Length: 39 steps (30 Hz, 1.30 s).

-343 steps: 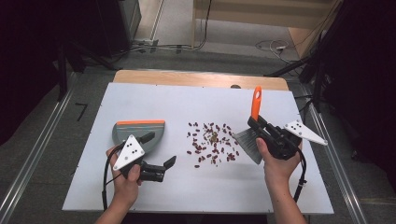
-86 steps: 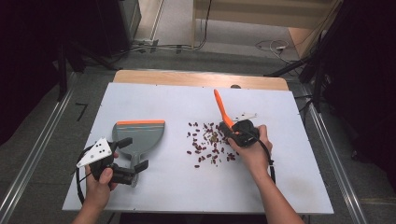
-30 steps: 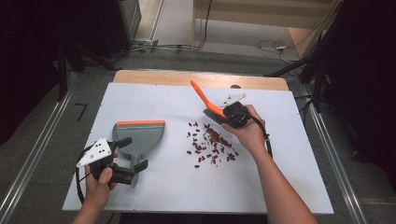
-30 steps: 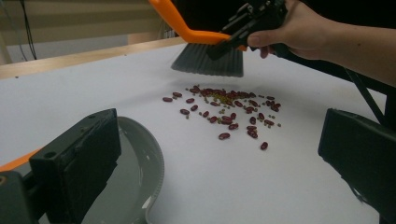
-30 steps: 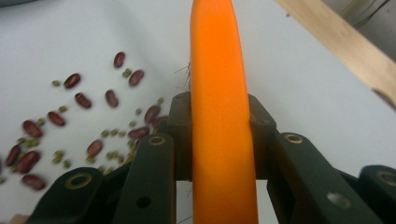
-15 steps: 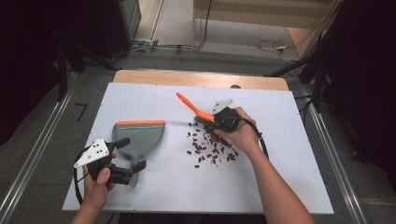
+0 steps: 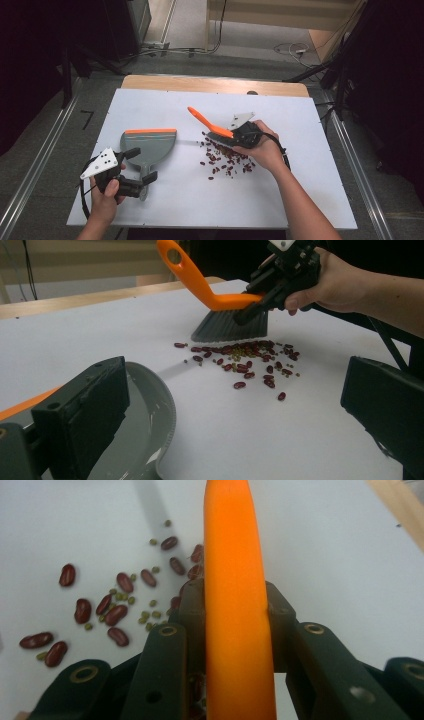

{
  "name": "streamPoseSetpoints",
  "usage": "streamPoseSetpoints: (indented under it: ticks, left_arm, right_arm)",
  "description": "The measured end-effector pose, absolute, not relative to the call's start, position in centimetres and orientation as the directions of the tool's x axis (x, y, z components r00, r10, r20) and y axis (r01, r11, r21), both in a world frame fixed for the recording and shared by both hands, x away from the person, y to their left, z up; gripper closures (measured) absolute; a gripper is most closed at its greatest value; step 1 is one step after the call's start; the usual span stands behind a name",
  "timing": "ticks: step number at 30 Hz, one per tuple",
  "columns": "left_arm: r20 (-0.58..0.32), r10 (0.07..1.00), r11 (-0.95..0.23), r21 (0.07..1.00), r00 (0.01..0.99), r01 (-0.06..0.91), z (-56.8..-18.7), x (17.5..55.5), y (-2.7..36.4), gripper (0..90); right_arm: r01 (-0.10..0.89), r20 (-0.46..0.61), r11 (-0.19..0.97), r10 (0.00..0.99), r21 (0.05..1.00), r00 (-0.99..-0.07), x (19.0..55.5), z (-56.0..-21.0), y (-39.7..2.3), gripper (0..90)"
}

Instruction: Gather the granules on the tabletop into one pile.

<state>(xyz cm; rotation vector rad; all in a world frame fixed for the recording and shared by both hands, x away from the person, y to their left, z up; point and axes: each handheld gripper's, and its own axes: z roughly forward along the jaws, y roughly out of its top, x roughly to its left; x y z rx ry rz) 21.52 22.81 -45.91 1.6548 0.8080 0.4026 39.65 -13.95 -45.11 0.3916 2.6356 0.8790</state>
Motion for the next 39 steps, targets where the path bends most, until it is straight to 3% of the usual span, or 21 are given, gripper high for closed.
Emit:
streamPoseSetpoints:
  ticks: [13, 24, 39]
  left_arm:
    - [-0.163, 0.697, -0.068, 0.954, 0.699, 0.291, -46.0, 21.5, 23.0, 0.0]
    - [-0.16, 0.695, -0.075, 0.954, 0.701, 0.292, -46.0, 21.4, 22.8, 0.0]
    - [-0.158, 0.694, -0.079, 0.953, 0.703, 0.291, -46.0, 21.5, 22.6, 0.0]
  right_arm:
    - [0.116, -0.266, 0.792, 0.333, 0.599, -0.905, 43.3, -46.0, -9.6, 68.7]
    - [0.031, -0.256, 0.814, 0.219, 0.58, -0.942, 41.0, -46.1, -10.1, 68.9]
    - [-0.004, -0.226, 0.815, 0.157, 0.58, -0.961, 38.5, -46.0, -10.8, 68.8]
